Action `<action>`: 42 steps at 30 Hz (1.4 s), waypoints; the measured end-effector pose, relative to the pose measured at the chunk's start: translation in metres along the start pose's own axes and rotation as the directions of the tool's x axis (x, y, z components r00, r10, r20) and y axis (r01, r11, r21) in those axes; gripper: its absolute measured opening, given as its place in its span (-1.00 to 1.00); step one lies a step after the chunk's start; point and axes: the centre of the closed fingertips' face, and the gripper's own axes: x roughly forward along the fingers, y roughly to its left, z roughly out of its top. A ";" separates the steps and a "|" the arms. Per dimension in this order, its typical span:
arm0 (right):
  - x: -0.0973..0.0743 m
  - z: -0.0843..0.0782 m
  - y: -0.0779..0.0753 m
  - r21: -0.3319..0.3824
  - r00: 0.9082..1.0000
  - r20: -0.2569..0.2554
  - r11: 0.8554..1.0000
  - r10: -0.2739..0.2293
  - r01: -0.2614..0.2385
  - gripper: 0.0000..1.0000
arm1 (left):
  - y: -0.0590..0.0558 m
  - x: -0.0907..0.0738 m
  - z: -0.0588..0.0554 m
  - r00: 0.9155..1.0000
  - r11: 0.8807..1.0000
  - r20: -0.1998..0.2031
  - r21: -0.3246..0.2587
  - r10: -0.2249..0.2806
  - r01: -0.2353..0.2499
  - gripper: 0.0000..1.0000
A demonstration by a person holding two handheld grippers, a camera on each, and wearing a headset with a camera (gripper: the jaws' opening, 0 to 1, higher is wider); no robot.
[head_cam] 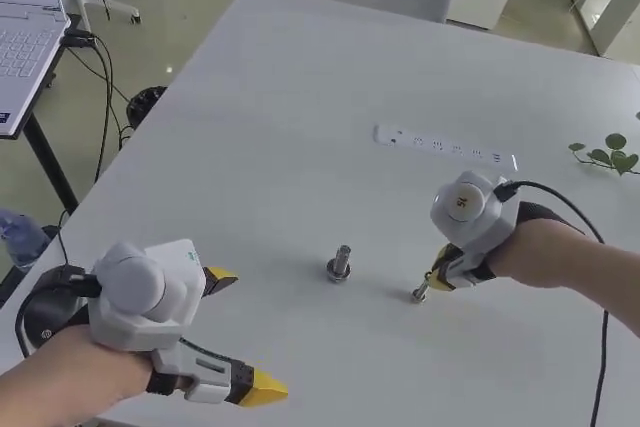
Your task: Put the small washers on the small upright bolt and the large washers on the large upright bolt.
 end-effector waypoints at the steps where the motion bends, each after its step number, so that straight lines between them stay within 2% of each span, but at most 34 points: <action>1: 0.000 0.000 0.001 0.000 1.000 -0.001 1.000 0.002 -0.002 -0.76 | 0.000 0.000 0.000 1.000 1.000 -0.001 0.000 0.000 0.000 0.84; 21: 0.013 -0.003 0.002 -0.016 1.000 -0.020 1.000 0.014 -0.014 -0.76 | 0.004 0.001 -0.005 1.000 1.000 -0.006 -0.016 0.003 -0.003 0.80; 25: 0.017 -0.004 0.003 -0.019 1.000 -0.019 1.000 0.016 -0.016 -0.76 | 0.006 0.000 -0.002 1.000 1.000 0.006 -0.021 0.008 -0.008 0.79; 42: 0.036 -0.007 0.004 -0.047 0.999 -0.038 0.998 0.028 -0.030 -0.76 | 0.011 0.002 -0.009 1.000 0.999 -0.017 -0.032 0.008 -0.008 0.78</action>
